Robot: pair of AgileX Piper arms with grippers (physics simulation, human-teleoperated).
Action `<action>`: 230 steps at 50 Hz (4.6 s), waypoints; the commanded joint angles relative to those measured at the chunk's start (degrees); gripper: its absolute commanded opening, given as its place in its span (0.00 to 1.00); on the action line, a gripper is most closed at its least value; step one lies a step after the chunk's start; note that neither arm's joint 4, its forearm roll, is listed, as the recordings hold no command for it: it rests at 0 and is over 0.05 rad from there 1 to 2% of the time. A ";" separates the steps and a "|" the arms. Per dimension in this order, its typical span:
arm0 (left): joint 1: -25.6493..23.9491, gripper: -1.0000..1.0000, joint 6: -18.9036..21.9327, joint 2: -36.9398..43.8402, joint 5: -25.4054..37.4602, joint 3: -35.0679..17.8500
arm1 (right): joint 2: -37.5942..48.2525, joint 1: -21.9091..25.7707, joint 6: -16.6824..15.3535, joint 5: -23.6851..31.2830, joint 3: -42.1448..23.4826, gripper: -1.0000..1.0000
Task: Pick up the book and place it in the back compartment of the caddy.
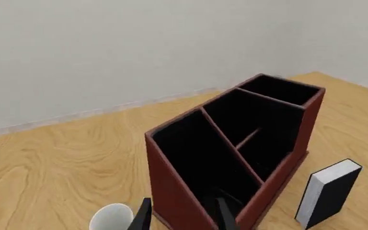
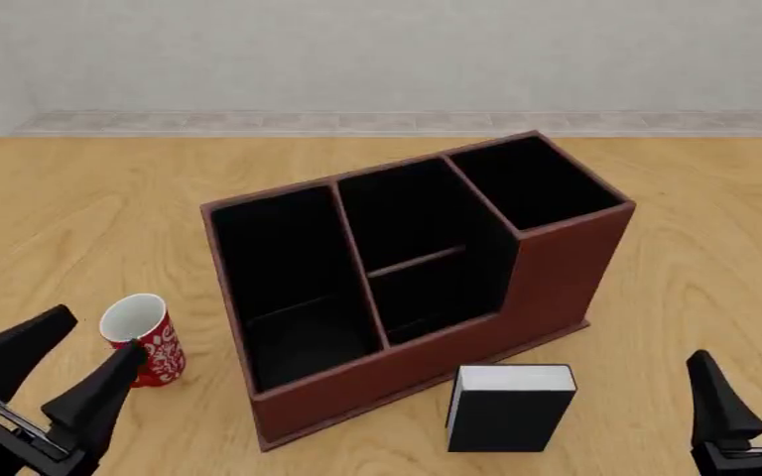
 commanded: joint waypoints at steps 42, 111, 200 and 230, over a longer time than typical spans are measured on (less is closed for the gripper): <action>-26.47 1.00 -0.51 37.43 -19.15 -12.16 | -0.43 0.04 -0.31 0.05 0.03 1.00; -40.59 1.00 -2.06 67.26 -33.13 -20.51 | 0.86 0.03 0.22 -0.72 0.04 1.00; -36.84 1.00 -1.64 86.49 -29.73 -30.25 | 1.18 0.07 0.20 -1.03 0.02 1.00; -36.75 0.00 1.42 75.57 -24.79 -29.94 | 0.37 0.09 0.07 -0.29 -0.05 1.00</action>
